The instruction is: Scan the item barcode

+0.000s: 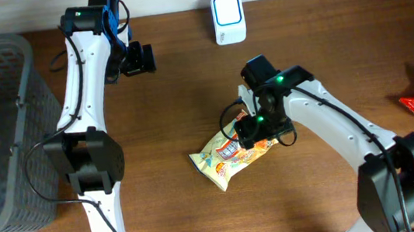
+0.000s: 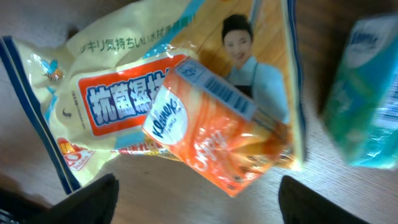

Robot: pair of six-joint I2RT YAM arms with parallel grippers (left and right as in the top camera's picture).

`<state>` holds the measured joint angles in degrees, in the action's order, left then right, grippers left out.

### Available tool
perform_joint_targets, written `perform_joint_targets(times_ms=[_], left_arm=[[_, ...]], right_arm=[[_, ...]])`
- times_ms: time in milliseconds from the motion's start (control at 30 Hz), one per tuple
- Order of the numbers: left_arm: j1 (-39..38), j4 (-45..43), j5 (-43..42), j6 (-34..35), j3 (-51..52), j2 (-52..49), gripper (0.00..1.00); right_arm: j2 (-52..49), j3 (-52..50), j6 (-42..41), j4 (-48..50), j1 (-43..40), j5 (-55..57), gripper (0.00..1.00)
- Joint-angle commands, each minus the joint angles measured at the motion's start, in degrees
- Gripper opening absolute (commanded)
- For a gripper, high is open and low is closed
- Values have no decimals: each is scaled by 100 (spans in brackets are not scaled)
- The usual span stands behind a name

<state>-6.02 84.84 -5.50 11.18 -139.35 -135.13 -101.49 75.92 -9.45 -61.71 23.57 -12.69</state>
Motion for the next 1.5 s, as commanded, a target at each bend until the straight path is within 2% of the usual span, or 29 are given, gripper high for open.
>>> perform_joint_targets(times_ms=[0,67,167,267,300,400,433,500,567,633,767,900,1033,1100,1167,1200,1267,1300,1333,1400,1467], left_arm=[[13,2,37,-48,-20,101,99],[7,4,42,-50,-20,101,99],[4,4,44,-50,-20,101,99],[2,7,42,-50,-20,101,99],[2,7,42,-50,-20,101,99],[2,-15,42,-50,-20,101,99],[2,-13,42,-50,-20,101,99],[2,-13,42,-50,-20,101,99],[2,-17,42,-50,-20,101,99],[2,-13,42,-50,-20,101,99],[2,-15,42,-50,-20,101,99],[2,-15,42,-50,-20,101,99],[2,-11,42,-50,-20,101,99],[2,-11,42,-50,-20,101,99],[2,-11,42,-50,-20,101,99],[2,-11,42,-50,-20,101,99],[2,-11,42,-50,-20,101,99],[2,-11,42,-50,-20,101,99],[2,-11,42,-50,-20,101,99],[2,-15,44,-50,-20,101,99],[2,-17,42,-50,-20,101,99]], right_arm=[[20,0,-2343,-46,79,-173,77],[94,0,-3314,136,22,-140,77],[710,0,-4424,-37,-44,793,78],[1646,-79,-5136,-557,85,1587,84],[1856,-227,-5377,-531,155,1600,89],[2354,-1480,-6767,306,601,1456,92],[2358,-1797,-6861,804,699,1281,92],[2293,-2267,-6863,1803,835,1005,86],[2140,-2553,-7003,2404,866,1040,68],[1878,-2623,-7597,2365,861,1397,67],[1484,-2621,-8133,2371,861,1447,67],[1357,-2623,-8148,2826,861,1537,64],[1270,-2621,-8262,3032,861,1788,52],[1099,-2621,-8271,3058,861,1764,50],[1010,-2621,-8279,3093,861,1766,41],[984,-2621,-8279,3097,861,1790,29],[984,-2621,-8277,3115,859,1792,19],[994,-2618,-8247,3115,837,1790,10],[1040,-2608,-8030,3119,769,1753,4],[1213,-2505,-7075,3209,527,1742,4],[1362,-2302,-5187,3582,166,1443,4]])
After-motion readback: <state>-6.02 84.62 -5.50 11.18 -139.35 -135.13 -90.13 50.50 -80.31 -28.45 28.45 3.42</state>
